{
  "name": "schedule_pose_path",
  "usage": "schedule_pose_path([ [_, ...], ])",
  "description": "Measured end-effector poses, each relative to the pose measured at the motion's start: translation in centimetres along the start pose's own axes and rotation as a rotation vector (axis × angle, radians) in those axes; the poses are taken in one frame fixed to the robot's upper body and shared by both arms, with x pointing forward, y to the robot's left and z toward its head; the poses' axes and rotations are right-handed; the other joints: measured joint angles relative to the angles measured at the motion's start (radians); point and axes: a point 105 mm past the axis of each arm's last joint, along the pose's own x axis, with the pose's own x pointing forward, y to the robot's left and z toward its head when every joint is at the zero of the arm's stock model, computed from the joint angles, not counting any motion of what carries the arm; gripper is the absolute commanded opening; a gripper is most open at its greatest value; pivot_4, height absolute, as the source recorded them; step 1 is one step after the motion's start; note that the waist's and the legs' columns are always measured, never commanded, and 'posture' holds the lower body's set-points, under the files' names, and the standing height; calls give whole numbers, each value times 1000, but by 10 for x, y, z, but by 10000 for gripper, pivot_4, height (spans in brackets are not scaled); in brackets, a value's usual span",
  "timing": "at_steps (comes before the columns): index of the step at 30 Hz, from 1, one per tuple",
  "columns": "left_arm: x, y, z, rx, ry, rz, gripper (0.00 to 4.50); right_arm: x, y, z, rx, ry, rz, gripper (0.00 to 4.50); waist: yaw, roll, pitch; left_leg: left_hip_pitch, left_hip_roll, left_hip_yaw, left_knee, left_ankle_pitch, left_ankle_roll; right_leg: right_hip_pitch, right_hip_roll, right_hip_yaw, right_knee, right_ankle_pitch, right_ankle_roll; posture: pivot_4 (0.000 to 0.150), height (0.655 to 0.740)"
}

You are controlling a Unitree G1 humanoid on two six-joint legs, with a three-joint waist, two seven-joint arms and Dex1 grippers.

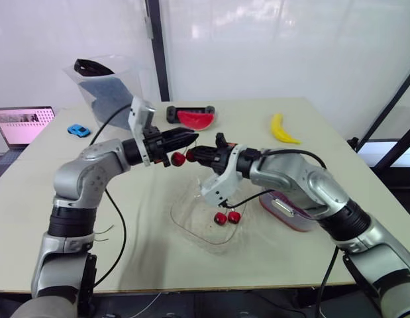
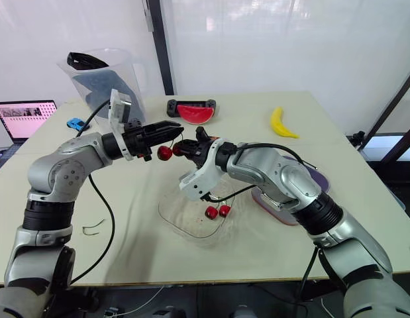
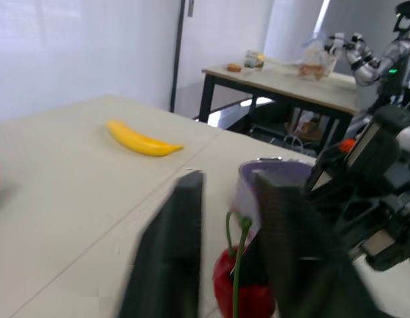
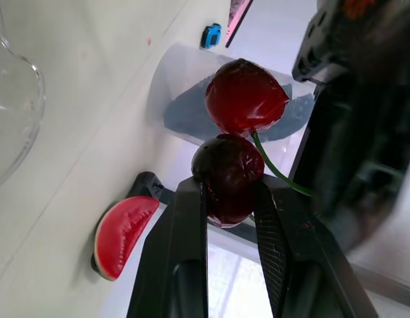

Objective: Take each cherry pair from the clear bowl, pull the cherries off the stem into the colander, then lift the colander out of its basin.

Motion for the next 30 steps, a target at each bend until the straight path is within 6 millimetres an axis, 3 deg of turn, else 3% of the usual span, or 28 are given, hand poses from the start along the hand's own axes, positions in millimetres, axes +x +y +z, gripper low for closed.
schedule_pose_path([
  [8,2,-2,0,-16,-12,-14,179,0,-1,3,-1,-13,18,6748,1,0,0,0,0,0,0,0,0,0,0,0,0,0,0,1500,7400],
  [9,2,-3,0,-20,-15,-19,0,-1,-1,2,6,-14,21,15379,1,0,0,0,0,0,0,0,0,0,0,0,0,0,0,1500,7400],
  [11,2,-3,1,-25,-24,-26,0,-3,-1,3,21,-23,27,23203,0,0,0,0,0,0,0,0,0,0,0,0,0,0,0,1500,7400],
  [12,2,-4,1,-28,-27,-29,0,-4,1,4,27,-29,37,29446,0,0,0,0,0,0,0,0,0,0,0,0,0,0,0,1500,7400],
  [16,2,-3,0,-42,-23,-27,0,-10,10,5,87,-48,96,44624,2,0,0,0,0,0,1,0,0,1,0,0,0,0,0,1500,7400],
  [20,1,0,-3,-54,-19,-21,0,-37,11,-7,271,-57,170,44624,6,0,0,0,0,-1,1,0,0,1,0,-1,-1,0,0,1500,7400],
  [21,0,0,-3,-55,-19,-19,0,-51,7,-7,388,-80,189,44624,5,0,0,0,0,-1,1,0,0,2,0,-1,-1,0,0,1500,7400],
  [23,0,-1,-2,-54,-20,-29,0,-61,-5,-7,563,-114,172,44624,0,0,0,0,1,-1,1,0,0,2,0,-1,-1,0,0,1500,7400],
  [25,0,-7,-1,-58,-24,-69,0,-72,-25,-8,878,-196,114,44624,-2,0,0,1,1,-1,1,0,0,2,0,-1,0,0,0,1500,7400],
  [27,1,-14,2,-59,-32,-112,0,-84,-44,-12,1054,-242,58,44624,1,0,0,1,1,-2,0,0,0,2,0,-1,0,0,0,1500,7400],
  [30,-3,-24,8,-73,-71,-184,0,-103,-43,-21,1287,-259,89,44624,10,0,0,1,0,-2,1,-1,1,4,-1,-1,-2,0,0,1500,7400],
])
